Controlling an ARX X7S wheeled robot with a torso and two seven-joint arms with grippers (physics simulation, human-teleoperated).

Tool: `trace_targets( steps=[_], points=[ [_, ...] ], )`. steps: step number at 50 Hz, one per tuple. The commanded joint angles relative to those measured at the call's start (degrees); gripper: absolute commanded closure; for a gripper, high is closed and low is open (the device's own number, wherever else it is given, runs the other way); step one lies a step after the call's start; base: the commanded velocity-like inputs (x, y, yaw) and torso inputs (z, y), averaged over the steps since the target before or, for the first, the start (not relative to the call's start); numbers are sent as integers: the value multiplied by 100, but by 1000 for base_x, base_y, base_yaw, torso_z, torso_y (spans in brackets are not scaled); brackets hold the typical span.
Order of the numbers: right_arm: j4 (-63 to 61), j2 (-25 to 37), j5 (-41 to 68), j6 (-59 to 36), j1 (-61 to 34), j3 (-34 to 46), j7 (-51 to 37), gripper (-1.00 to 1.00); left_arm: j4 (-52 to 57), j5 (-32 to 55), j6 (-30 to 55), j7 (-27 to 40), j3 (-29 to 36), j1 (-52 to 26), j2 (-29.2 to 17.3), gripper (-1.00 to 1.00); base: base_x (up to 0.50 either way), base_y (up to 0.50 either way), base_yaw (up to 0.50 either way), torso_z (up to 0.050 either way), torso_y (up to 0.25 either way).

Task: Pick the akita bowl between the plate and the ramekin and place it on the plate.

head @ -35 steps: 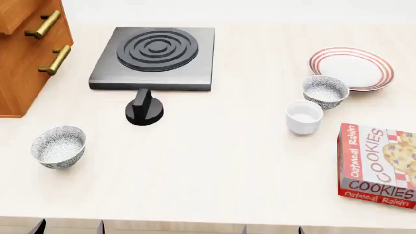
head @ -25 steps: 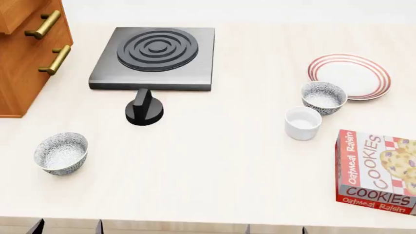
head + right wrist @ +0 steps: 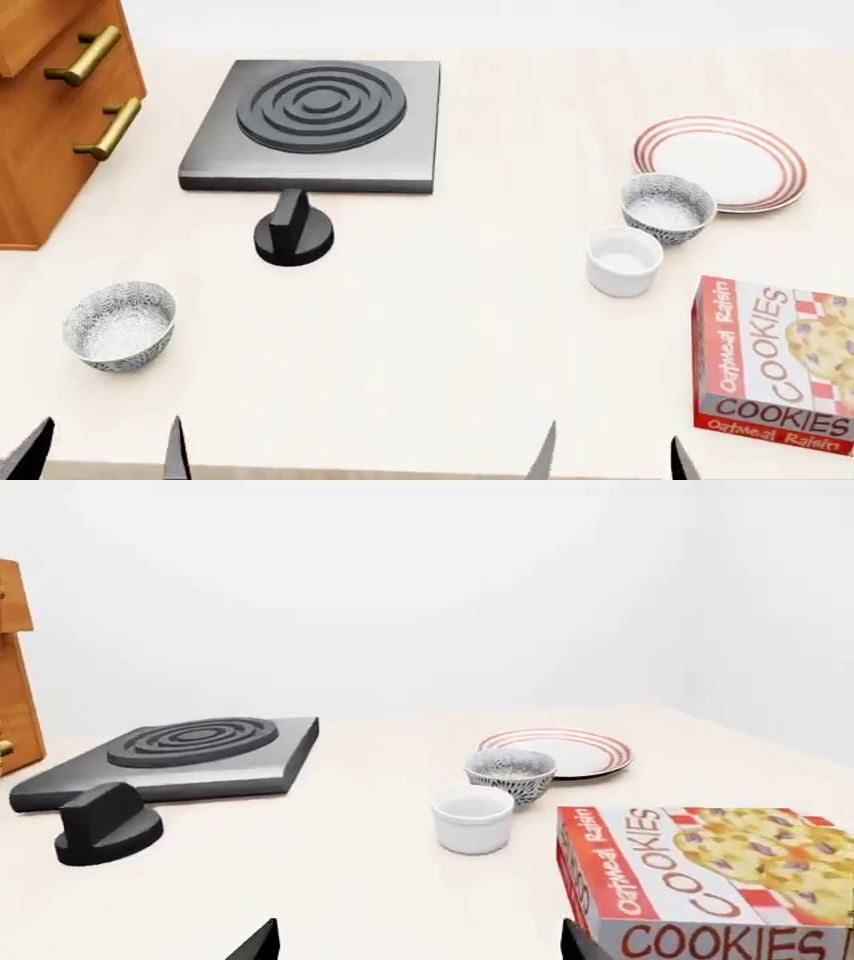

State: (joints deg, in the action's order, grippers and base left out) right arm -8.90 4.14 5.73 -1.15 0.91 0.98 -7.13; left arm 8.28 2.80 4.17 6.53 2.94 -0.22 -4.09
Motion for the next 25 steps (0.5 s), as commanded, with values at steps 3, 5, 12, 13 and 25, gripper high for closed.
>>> trace_targets(
  steps=[3, 5, 12, 13, 25],
  points=[
    [-2259, 260, 63, -982, -43, -249, -107, -100, 1878, -75, 594, 15, -151, -33, -200, -100, 500, 0, 0, 0, 0],
    [-2555, 317, 64, -1127, -83, -290, -158, -100, 2150, 13, 827, 13, -195, -88, -242, -100, 500, 0, 0, 0, 0],
    [-3072, 495, -120, -1371, -179, -236, -251, -100, 2406, 163, 931, 16, -216, -68, -317, -100, 500, 0, 0, 0, 0],
    [-3104, 509, -192, -1339, -171, -210, -277, -100, 2432, 217, 953, 23, -245, -66, -313, -100, 500, 0, 0, 0, 0],
    [-3312, 610, -367, -1037, -20, -192, -405, -100, 2525, 336, 675, 171, -362, 66, -351, -100, 500, 0, 0, 0, 0]
  ],
)
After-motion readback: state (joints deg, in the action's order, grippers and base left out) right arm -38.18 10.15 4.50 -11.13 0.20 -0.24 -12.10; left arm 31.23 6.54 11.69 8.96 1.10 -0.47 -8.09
